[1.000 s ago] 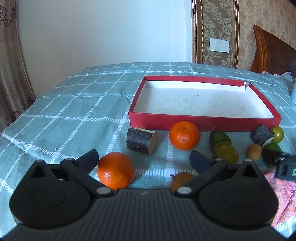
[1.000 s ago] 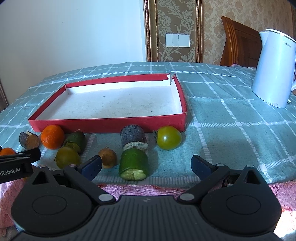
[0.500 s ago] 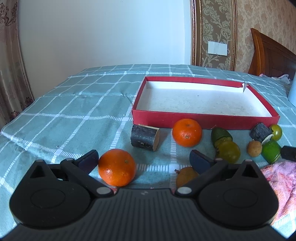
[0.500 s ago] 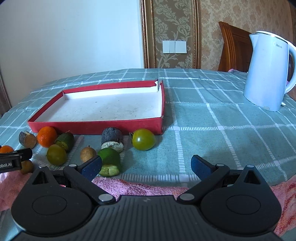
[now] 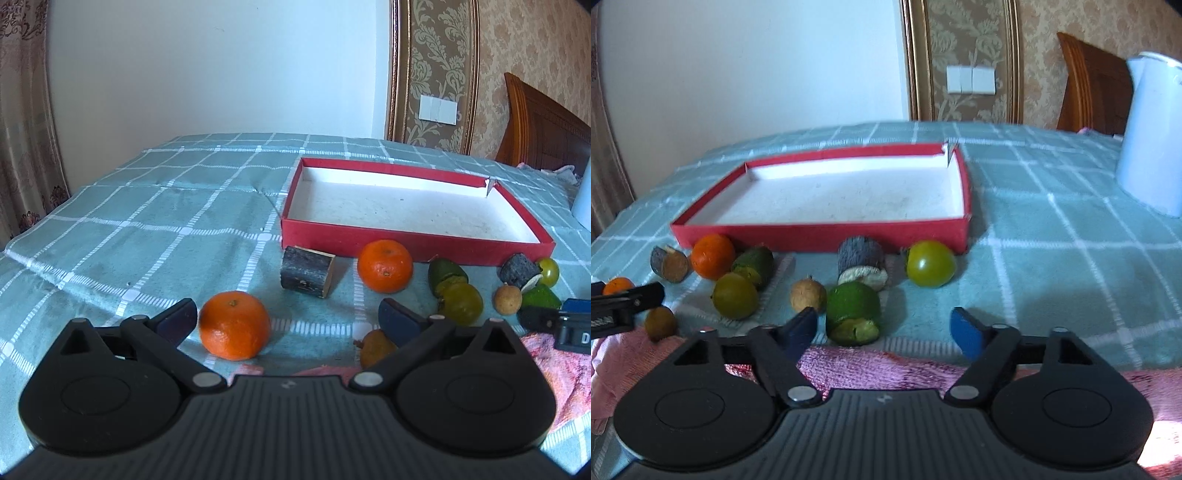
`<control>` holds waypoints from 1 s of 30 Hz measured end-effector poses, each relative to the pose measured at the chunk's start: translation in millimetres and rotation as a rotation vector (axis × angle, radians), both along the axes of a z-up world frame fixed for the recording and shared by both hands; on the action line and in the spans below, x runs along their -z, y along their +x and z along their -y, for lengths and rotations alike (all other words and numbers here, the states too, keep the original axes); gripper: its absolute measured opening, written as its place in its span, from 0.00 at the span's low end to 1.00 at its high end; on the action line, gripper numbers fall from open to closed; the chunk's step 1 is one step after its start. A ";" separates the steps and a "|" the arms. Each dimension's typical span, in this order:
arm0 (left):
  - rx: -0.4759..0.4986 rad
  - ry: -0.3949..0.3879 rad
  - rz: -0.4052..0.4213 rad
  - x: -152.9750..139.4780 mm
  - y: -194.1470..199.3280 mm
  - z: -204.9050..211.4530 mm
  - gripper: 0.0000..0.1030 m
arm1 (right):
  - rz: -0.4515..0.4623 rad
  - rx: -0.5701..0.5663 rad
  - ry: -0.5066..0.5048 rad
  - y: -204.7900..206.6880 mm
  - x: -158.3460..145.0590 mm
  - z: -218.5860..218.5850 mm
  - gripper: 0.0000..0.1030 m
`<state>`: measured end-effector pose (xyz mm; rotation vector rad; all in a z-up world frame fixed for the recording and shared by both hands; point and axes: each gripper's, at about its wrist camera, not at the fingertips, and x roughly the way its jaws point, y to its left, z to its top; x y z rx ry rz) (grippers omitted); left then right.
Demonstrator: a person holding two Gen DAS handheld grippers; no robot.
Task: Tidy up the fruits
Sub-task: 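Close the right gripper on the green cucumber slice while the left gripper grasps the orange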
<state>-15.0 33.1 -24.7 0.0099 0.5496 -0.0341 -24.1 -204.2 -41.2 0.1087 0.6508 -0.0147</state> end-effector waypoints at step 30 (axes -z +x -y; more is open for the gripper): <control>0.002 -0.008 -0.076 5.3 11.1 -33.4 1.00 | 0.059 -0.059 -0.011 -1.1 2.4 -6.8 0.31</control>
